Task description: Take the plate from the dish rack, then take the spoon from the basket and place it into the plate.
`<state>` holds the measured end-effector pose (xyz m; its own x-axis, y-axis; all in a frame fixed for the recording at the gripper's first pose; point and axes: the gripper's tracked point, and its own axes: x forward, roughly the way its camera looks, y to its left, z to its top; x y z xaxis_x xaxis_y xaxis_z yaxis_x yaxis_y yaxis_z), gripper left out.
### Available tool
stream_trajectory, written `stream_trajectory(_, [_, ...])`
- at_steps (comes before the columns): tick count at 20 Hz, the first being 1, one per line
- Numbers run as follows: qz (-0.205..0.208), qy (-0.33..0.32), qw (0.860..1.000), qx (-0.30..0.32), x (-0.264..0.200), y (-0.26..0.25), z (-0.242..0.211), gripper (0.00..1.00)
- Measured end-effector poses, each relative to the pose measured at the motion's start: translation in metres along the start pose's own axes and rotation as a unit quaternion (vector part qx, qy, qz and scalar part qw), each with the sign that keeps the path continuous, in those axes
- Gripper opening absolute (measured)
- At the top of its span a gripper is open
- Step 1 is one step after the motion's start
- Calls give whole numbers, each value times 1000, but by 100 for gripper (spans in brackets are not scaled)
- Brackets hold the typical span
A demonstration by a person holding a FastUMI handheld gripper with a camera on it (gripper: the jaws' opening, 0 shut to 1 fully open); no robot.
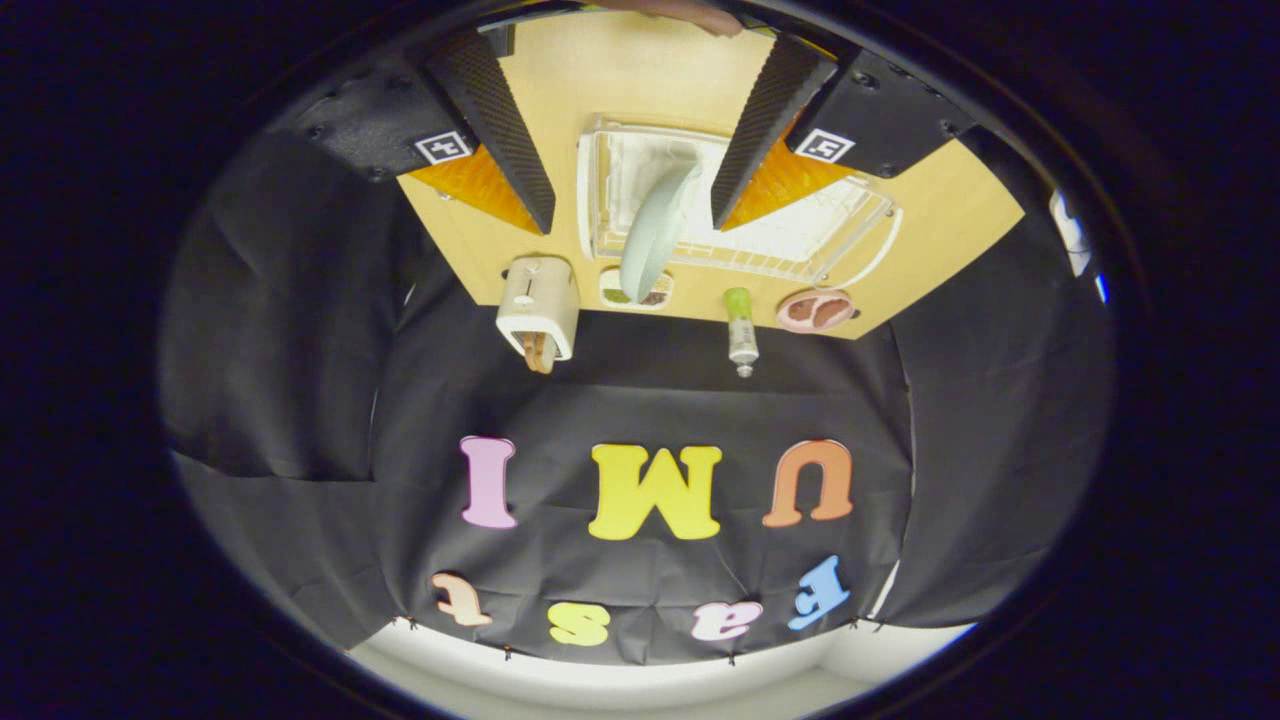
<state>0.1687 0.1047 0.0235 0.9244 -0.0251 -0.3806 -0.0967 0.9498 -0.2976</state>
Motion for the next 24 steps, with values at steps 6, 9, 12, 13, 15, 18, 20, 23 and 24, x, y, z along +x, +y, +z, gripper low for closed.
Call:
stream_trajectory(6, [-10, 113, 993, -21, 79, 7, 21, 100])
stream_trajectory(9, [-23, 192, 981, -25, 113, 12, 18, 100])
stream_trajectory(12, [-43, 282, 958, -29, 142, 13, 9, 93])
stream_trajectory(13, [-56, 300, 952, -29, 149, 12, 8, 88])
stream_trajectory(15, [-59, 319, 945, -47, 162, 20, 11, 80])
stream_trajectory(18, [-73, 331, 937, -80, 170, 24, 20, 70])
stream_trajectory(20, [-102, 338, 931, -89, 172, 21, 23, 63])
stream_trajectory(23, [-140, 351, 920, -107, 168, 17, 22, 26])
stream_trajectory(24, [-149, 349, 918, -111, 167, 20, 22, 24])
